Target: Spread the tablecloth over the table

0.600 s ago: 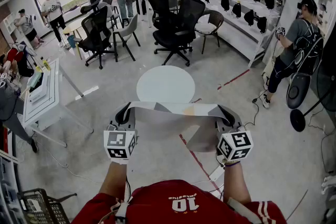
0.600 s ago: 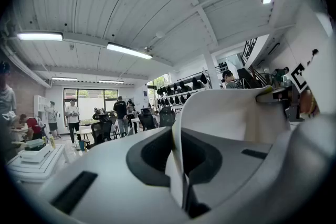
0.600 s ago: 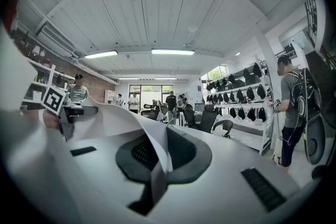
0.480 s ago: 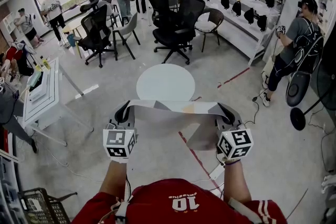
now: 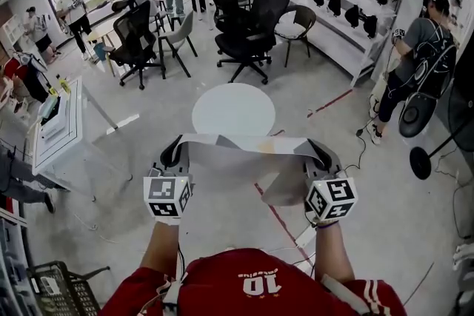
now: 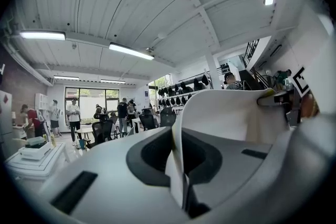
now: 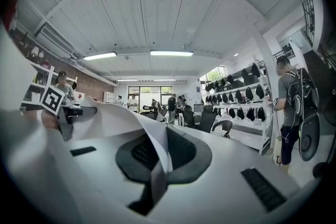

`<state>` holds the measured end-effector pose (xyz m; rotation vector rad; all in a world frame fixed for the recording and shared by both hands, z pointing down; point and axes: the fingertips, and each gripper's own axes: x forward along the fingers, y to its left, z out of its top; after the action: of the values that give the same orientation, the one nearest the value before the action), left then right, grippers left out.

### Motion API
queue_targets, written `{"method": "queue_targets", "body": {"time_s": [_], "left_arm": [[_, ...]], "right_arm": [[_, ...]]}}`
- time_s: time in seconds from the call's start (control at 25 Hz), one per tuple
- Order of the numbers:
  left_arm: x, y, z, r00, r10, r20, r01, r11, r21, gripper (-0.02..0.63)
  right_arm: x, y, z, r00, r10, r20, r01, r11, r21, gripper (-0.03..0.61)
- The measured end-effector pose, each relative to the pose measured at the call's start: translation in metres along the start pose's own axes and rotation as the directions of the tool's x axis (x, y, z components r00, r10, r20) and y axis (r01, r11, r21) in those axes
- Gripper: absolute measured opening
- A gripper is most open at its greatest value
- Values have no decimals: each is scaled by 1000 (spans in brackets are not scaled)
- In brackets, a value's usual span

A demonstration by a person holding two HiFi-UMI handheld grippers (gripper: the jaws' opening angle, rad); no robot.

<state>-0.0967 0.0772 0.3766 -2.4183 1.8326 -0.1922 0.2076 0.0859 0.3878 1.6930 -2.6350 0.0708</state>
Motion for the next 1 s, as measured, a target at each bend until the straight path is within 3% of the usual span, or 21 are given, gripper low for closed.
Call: {"method": "queue_targets", "body": {"time_s": [1.0], "left_arm": [[-32, -35, 13, 998, 59, 13, -59, 998, 7, 8]], "right_arm": [[-38, -11, 2, 997, 74, 4, -74, 997, 2, 17]]}}
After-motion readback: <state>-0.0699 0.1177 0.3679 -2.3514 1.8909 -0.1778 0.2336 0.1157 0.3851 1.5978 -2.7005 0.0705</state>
